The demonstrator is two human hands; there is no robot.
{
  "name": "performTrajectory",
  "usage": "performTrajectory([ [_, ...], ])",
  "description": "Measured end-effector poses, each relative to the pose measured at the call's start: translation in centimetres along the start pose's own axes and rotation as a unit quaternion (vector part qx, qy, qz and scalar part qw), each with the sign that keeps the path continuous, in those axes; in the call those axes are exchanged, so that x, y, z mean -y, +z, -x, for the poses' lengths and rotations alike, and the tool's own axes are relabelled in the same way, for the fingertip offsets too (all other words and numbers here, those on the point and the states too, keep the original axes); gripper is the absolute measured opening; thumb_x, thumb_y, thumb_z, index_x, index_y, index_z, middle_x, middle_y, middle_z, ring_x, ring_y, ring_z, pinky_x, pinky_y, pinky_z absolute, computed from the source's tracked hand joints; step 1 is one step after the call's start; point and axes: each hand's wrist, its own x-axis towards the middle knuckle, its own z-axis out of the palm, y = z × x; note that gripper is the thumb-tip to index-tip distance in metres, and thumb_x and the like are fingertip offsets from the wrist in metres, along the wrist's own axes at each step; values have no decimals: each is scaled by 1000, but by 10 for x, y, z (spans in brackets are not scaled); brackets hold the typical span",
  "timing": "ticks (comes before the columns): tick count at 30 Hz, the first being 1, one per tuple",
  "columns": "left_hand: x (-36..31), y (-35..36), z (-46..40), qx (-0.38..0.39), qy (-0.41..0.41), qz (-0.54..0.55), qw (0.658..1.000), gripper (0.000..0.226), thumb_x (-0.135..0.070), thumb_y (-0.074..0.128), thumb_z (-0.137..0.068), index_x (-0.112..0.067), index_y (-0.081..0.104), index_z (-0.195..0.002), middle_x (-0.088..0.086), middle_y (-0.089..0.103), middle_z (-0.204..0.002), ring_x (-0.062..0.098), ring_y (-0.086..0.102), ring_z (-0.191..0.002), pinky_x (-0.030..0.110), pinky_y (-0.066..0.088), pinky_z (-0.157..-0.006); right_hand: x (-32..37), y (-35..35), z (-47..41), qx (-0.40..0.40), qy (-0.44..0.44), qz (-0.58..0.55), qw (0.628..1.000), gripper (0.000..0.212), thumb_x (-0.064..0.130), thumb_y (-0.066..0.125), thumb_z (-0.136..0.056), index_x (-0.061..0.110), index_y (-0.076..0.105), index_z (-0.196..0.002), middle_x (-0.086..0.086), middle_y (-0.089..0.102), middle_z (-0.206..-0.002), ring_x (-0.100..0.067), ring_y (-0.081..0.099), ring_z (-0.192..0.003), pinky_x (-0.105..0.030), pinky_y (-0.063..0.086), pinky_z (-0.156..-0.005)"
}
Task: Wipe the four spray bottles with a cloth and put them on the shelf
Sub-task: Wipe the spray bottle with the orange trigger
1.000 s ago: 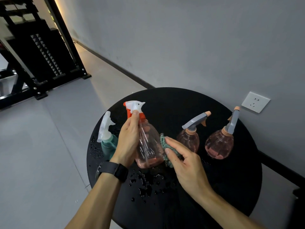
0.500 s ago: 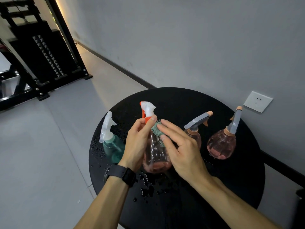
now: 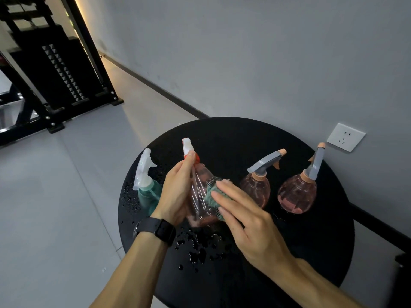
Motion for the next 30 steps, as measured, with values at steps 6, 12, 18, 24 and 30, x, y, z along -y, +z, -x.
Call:
performTrajectory([
  [6,-2,6,2,71,-21,23,997,39,-44,75,-82,-13,52,-90,2,59,-70,15,57,-58,30,51,-58,-3,-9,8,-12,-15,8,1000,35,16,48,-96,6,57,-129,-5,52,-141,-12,41,-137,-26,36,-111],
  [12,4,11,8,76,-19,1,997,40,-42,81,-77,-12,59,-89,9,63,-82,21,62,-68,38,53,-68,-4,-14,-9,-20,29,-28,999,35,15,52,-96,9,59,-129,1,52,-141,-5,41,-136,-19,32,-111],
  [18,4,13,15,96,-42,-49,993,57,-54,72,-83,-5,71,-114,29,66,-119,39,69,-103,53,51,-98,-4,-14,-28,-33,68,-47,996,34,5,59,-93,10,62,-127,7,53,-138,2,43,-132,-13,32,-109],
  [24,0,12,19,102,-57,-87,989,46,-57,58,-92,-18,78,-105,12,77,-102,26,74,-98,40,58,-91,-3,-10,-39,-37,71,-47,996,34,4,60,-94,12,63,-126,8,55,-136,4,47,-128,-13,35,-107],
  [30,0,6,14,79,-70,-87,991,51,-55,55,-95,-11,78,-102,18,76,-101,31,73,-93,45,57,-92,-1,-8,-33,-9,102,-67,992,34,7,57,-96,16,62,-128,10,54,-138,7,44,-129,-11,34,-106],
])
